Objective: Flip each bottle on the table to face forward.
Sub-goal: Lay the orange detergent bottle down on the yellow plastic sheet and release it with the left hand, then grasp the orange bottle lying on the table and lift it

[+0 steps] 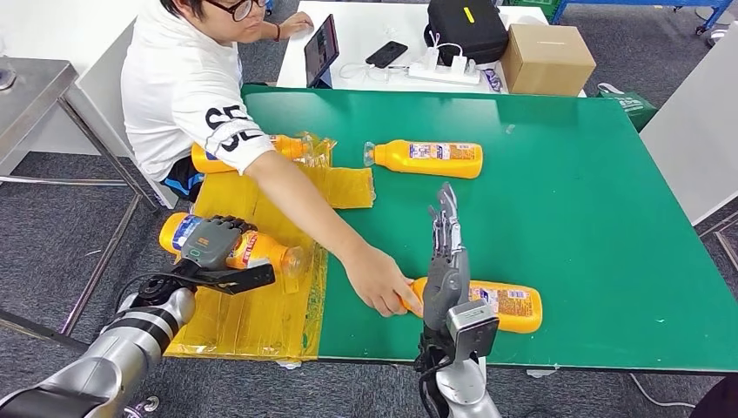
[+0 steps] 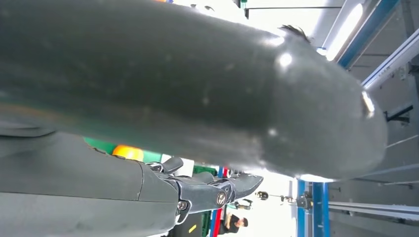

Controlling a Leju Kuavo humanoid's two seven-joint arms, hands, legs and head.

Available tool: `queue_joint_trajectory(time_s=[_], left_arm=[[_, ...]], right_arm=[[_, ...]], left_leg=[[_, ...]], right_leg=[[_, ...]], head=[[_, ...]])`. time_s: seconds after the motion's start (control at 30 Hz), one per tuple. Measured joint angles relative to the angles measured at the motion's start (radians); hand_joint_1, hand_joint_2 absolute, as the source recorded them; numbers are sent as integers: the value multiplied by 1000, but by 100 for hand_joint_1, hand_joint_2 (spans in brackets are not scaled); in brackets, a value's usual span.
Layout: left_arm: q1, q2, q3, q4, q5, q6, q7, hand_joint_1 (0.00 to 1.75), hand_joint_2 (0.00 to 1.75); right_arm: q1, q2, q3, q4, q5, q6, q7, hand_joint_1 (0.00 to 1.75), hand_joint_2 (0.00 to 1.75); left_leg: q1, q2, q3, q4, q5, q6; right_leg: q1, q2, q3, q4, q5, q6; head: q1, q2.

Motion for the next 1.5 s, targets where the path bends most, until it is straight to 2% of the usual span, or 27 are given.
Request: queue_joint_trajectory(time_s=[0.17, 0.23, 0.3, 0.33, 0.37, 0.77, 0.93, 1.2, 1.3, 1.5], left_arm=[[-5, 4, -4, 8, 9, -10, -1, 175, 175], [-5, 4, -2, 9, 43, -39, -15, 93, 175], [-4, 4, 3, 9, 91, -85, -39, 6, 87], [-3, 4, 8, 9, 113, -109, -53, 0, 44], [-3, 4, 12, 9, 132, -132, -65, 0, 0], [27, 23, 45, -40, 311, -360, -142, 0, 0], [42, 35, 46, -70, 362, -411, -160, 0, 0], [66, 39, 49, -103, 440, -442, -178, 0, 0], [98, 25, 72, -132, 538, -391, -191, 0, 0], [190, -94, 224, -312, 755, -93, -216, 0, 0]], right_arm=[[-2, 1, -2, 11, 2, 3, 0, 0, 0], [-2, 4, -5, 16, 5, 6, 0, 0, 0], [-4, 9, -8, 23, 7, 12, 0, 0, 0], [-6, 11, -9, 27, 7, 16, 1, 0, 0], [-8, 13, -10, 32, 8, 19, 2, 0, 0], [-28, 38, -31, 108, -6, 58, 11, 0, 0], [-32, 45, -42, 125, -15, 61, 11, 0, 0], [-40, 53, -52, 148, -17, 71, 11, 0, 0], [-42, 57, -55, 157, -15, 73, 13, 0, 0], [-44, 63, -49, 171, 32, 69, 47, 0, 0]], left_leg=[[0, 0, 0, 0, 0, 0], [0, 0, 0, 0, 0, 0], [0, 0, 0, 0, 0, 0], [0, 0, 0, 0, 0, 0], [0, 0, 0, 0, 0, 0], [0, -4, 7, 0, 0, 0], [0, -4, 9, 0, 0, -1], [0, -4, 9, 0, 0, -1], [0, -2, 9, 0, 1, -1], [0, -2, 5, 0, 1, -1]], right_leg=[[0, 0, 0, 0, 0, 0], [0, 0, 0, 0, 0, 0], [0, 0, 0, 0, 0, 0], [0, 0, 0, 0, 0, 0], [0, 0, 1, 0, 0, 0], [0, -2, 9, 0, -1, 0], [0, -2, 11, 0, -1, 0], [0, -2, 11, 0, -1, 0], [0, -2, 10, 0, -1, 0], [0, -2, 6, 0, 0, 0]], head=[[0, 0], [0, 0], [0, 0], [0, 0], [0, 0], [0, 0], [0, 0], [0, 0], [0, 0], [0, 0]])
